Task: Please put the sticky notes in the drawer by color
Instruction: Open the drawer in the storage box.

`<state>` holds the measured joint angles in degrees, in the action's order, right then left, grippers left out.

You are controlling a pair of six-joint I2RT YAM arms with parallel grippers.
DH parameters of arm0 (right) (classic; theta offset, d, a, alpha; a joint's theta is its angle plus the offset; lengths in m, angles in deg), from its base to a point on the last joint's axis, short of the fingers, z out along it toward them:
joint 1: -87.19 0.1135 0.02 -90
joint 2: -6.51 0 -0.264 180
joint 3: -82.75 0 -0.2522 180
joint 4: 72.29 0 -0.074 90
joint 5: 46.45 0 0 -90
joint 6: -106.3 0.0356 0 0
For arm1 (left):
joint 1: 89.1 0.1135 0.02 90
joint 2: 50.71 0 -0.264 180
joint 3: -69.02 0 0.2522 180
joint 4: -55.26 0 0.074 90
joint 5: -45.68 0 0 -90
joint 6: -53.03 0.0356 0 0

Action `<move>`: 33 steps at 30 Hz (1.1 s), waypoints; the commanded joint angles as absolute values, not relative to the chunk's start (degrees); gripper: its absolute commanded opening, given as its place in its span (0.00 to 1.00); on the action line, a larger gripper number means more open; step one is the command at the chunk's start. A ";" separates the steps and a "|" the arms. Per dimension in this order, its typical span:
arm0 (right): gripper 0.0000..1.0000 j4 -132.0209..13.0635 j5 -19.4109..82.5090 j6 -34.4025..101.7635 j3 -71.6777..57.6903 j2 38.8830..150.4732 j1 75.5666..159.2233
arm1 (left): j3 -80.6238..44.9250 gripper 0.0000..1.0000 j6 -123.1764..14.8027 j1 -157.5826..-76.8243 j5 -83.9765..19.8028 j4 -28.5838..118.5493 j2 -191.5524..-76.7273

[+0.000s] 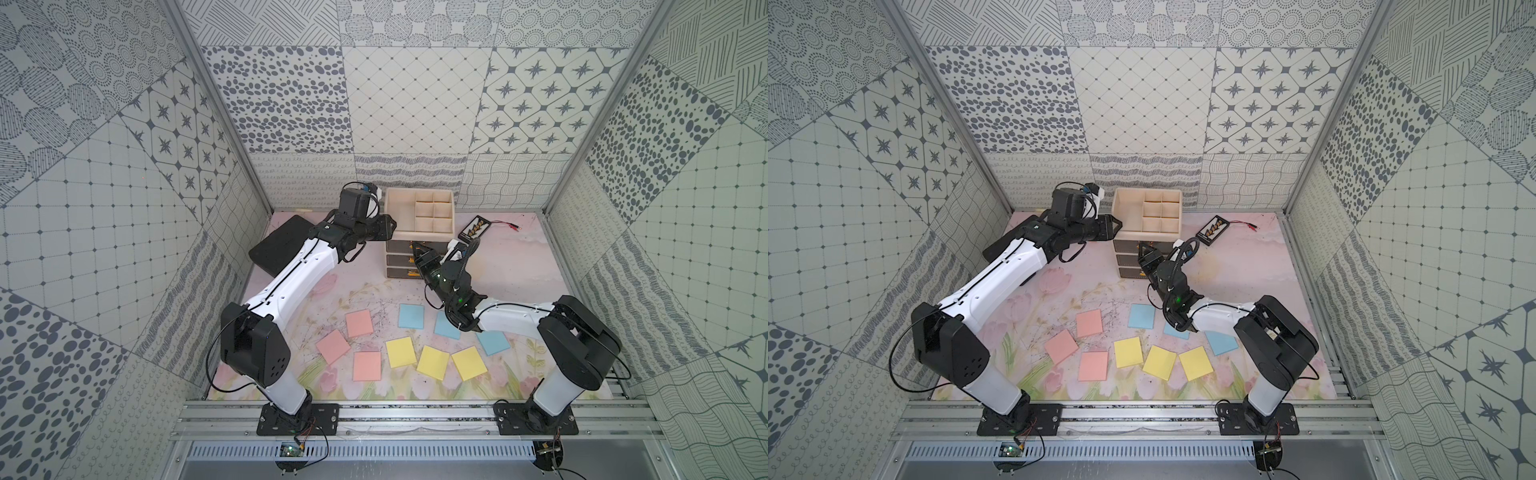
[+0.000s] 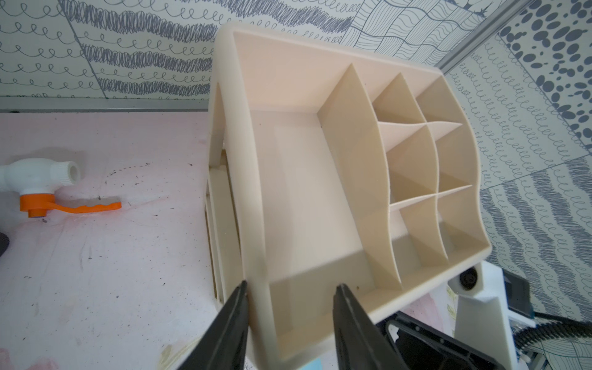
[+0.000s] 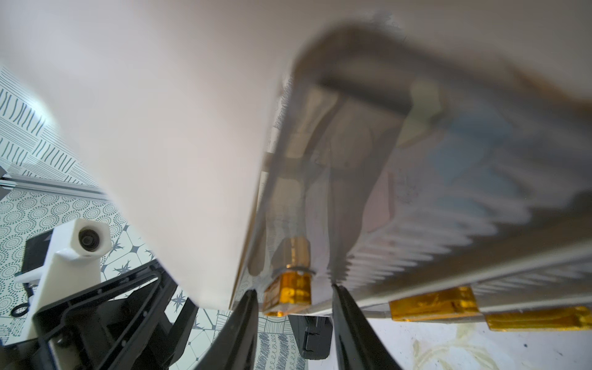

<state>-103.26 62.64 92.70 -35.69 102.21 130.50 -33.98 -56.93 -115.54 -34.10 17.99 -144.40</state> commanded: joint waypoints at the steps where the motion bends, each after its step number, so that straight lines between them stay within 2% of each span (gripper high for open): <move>1: 0.39 -104.83 64.53 93.82 -34.31 101.63 130.33 | -34.00 0.47 -55.17 -116.42 -31.08 19.89 -143.52; 7: 0.41 -103.18 64.49 91.76 -32.59 100.94 130.13 | -33.71 0.48 -54.28 -117.14 -30.98 19.62 -143.44; 11: 0.47 -104.78 63.85 90.76 -32.80 101.23 130.09 | -33.76 0.49 -54.19 -117.32 -31.10 19.59 -143.52; 33: 0.39 -103.27 64.90 92.23 -33.44 99.41 128.99 | -33.78 0.49 -53.27 -117.69 -31.22 18.48 -143.49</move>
